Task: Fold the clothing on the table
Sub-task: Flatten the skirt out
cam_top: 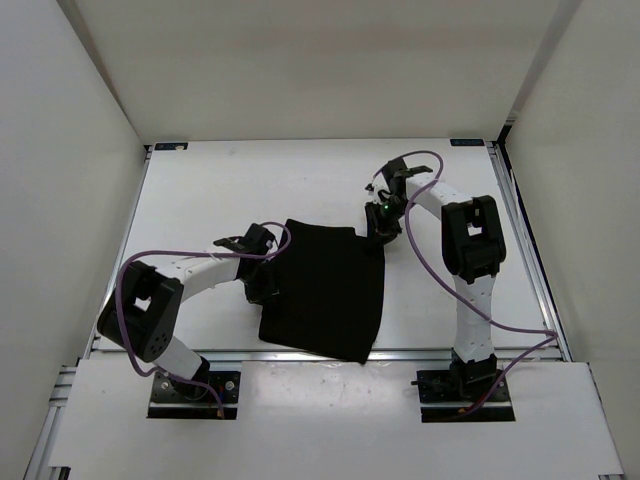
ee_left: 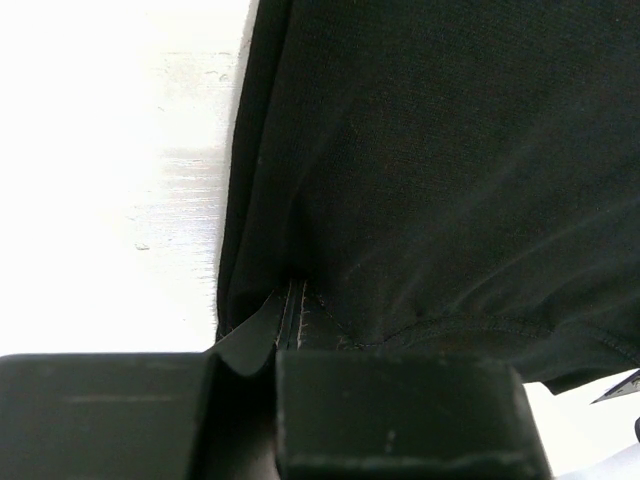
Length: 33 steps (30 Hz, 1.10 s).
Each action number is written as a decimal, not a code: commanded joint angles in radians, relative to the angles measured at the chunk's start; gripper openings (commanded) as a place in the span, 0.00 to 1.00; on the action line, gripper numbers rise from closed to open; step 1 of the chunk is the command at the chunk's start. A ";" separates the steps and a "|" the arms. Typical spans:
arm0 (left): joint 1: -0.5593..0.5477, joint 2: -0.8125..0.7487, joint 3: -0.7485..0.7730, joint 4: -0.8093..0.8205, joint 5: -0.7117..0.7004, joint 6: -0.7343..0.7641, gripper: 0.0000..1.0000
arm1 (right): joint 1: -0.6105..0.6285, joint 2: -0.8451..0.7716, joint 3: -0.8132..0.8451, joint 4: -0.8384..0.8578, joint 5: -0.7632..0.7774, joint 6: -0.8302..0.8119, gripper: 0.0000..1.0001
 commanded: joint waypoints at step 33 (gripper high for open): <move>0.052 0.034 -0.048 -0.022 -0.095 0.051 0.00 | -0.019 0.049 0.091 -0.042 -0.033 -0.026 0.29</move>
